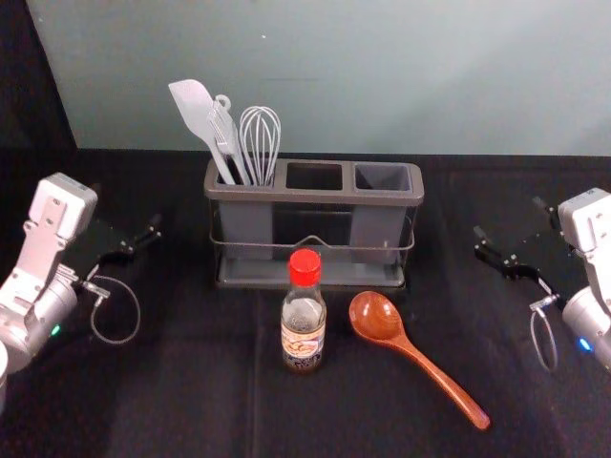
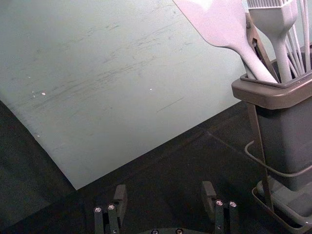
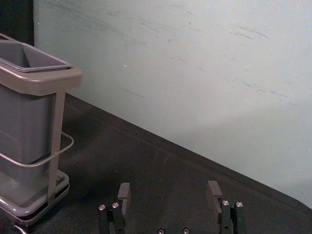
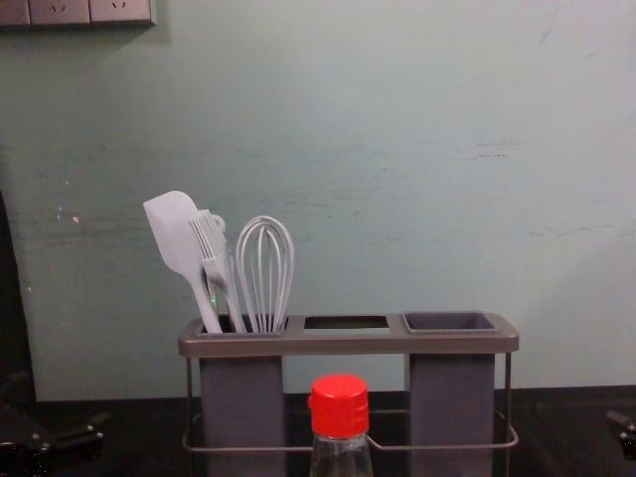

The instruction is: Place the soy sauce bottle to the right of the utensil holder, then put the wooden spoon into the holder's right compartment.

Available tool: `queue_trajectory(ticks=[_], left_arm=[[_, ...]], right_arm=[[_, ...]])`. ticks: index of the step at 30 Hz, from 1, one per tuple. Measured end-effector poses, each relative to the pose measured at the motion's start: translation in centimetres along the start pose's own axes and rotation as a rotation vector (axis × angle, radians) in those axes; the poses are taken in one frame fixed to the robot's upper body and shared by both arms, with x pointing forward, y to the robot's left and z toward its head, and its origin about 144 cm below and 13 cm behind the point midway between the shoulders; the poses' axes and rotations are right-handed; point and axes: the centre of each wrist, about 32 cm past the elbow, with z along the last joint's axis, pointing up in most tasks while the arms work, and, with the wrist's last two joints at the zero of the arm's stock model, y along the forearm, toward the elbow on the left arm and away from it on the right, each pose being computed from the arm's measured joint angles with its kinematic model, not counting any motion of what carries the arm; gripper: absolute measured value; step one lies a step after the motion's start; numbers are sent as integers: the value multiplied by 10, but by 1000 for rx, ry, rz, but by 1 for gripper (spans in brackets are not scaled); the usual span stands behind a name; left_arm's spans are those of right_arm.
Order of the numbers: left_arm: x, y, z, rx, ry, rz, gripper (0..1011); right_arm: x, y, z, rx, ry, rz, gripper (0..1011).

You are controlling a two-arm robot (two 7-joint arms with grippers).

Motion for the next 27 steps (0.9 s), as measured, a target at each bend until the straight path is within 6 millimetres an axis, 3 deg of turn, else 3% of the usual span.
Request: queue_trajectory(ticks=[27], left_arm=[[0, 0, 0, 0, 0, 0, 1005]], right_arm=[[0, 0, 0, 0, 0, 0, 1003]])
